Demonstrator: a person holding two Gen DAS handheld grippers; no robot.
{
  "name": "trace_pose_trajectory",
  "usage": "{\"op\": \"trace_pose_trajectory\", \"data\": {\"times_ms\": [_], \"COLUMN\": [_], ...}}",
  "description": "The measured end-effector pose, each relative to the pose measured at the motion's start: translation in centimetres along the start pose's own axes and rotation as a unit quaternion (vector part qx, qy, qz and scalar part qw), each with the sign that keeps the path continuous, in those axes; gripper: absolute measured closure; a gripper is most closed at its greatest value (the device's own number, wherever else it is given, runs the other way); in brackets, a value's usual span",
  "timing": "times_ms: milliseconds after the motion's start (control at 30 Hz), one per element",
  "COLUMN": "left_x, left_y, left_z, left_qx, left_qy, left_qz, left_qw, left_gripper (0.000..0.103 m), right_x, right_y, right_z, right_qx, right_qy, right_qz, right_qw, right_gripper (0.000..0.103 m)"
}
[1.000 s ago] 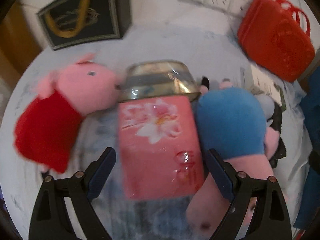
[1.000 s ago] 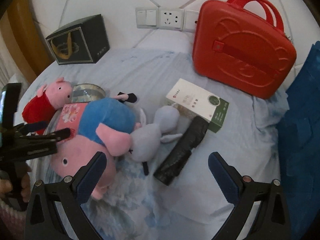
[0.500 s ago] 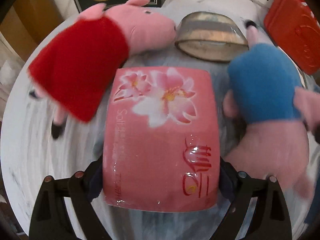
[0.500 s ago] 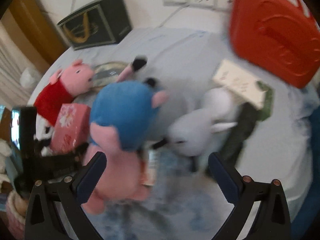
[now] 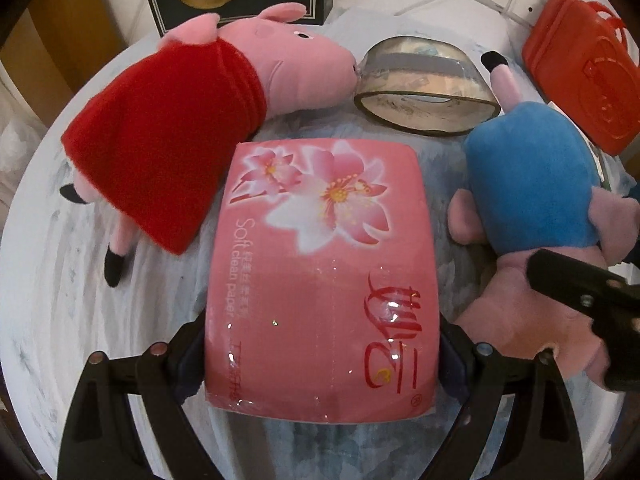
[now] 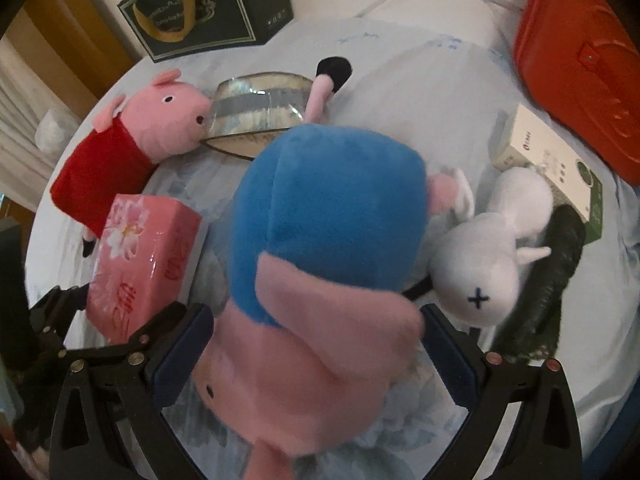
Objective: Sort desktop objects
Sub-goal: 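Grasp the pink tissue pack with the left gripper while the right grasps the blue George pig, then carry the tissue pack and George pig into the blue crate and release both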
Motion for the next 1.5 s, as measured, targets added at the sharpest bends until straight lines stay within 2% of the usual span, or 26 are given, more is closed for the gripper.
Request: {"op": "trace_pose_trajectory", "data": {"times_ms": [67, 200, 300, 367, 400, 633, 867, 1033, 1167, 1333, 1500], "left_x": [-0.1, 0.1, 0.1, 0.1, -1.0, -0.9, -0.5, 0.1, 1.0, 2.0, 3.2], "left_y": [0.0, 0.6, 0.2, -0.1, 0.9, -2.6, -5.8, -9.4, -13.8, -20.6, -29.0], "left_z": [-0.2, -0.7, -1.5, -2.6, -2.4, -7.6, -15.6, -21.1, -25.0, -28.6, -31.5], "left_qx": [-0.004, -0.005, -0.008, -0.010, -0.010, -0.010, -0.003, 0.008, 0.031, 0.072, 0.122], "left_qy": [-0.005, -0.015, -0.025, -0.034, -0.038, -0.084, -0.152, -0.196, -0.225, -0.251, -0.273], "left_qz": [0.003, 0.000, 0.002, 0.005, 0.007, 0.027, 0.055, 0.085, 0.121, 0.166, 0.211], "left_qw": [1.0000, 0.9999, 0.9996, 0.9994, 0.9992, 0.9961, 0.9869, 0.9768, 0.9662, 0.9511, 0.9307], "left_gripper": [0.011, 0.012, 0.012, 0.012, 0.012, 0.012, 0.012, 0.012, 0.012, 0.012, 0.012], "right_x": [-0.2, -0.2, 0.0, 0.2, 0.3, 1.8, 2.8, 5.0, 7.7, 11.5, 15.9], "right_y": [0.6, 1.2, 0.8, 0.4, 0.2, -1.3, -3.2, -5.2, -7.8, -12.5, -18.5], "right_z": [0.6, 1.3, 0.5, -0.3, -0.9, -6.2, -15.7, -24.1, -30.3, -36.6, -42.5], "right_qx": [0.006, 0.015, 0.013, 0.007, 0.005, 0.012, 0.042, 0.071, 0.108, 0.148, 0.202], "right_qy": [-0.001, -0.012, -0.025, -0.029, -0.034, -0.084, -0.179, -0.259, -0.318, -0.368, -0.413], "right_qz": [-0.012, -0.030, -0.026, -0.024, -0.023, -0.019, -0.012, 0.005, 0.026, 0.074, 0.126], "right_qw": [1.000, 0.999, 0.999, 0.999, 0.999, 0.996, 0.983, 0.963, 0.941, 0.915, 0.879], "right_gripper": [0.003, 0.022, 0.030, 0.032, 0.032, 0.033, 0.033, 0.033, 0.033, 0.033, 0.033]}}
Point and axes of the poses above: each gripper's, at about its wrist camera, not at the fingertips, and z roughly the way its jaws point, y to its left, x to its underside, the point moved 10 cm from there along z, roughly the way its jaws point, and after that the axes turned 12 degrees about x, right-handed, at the moved point
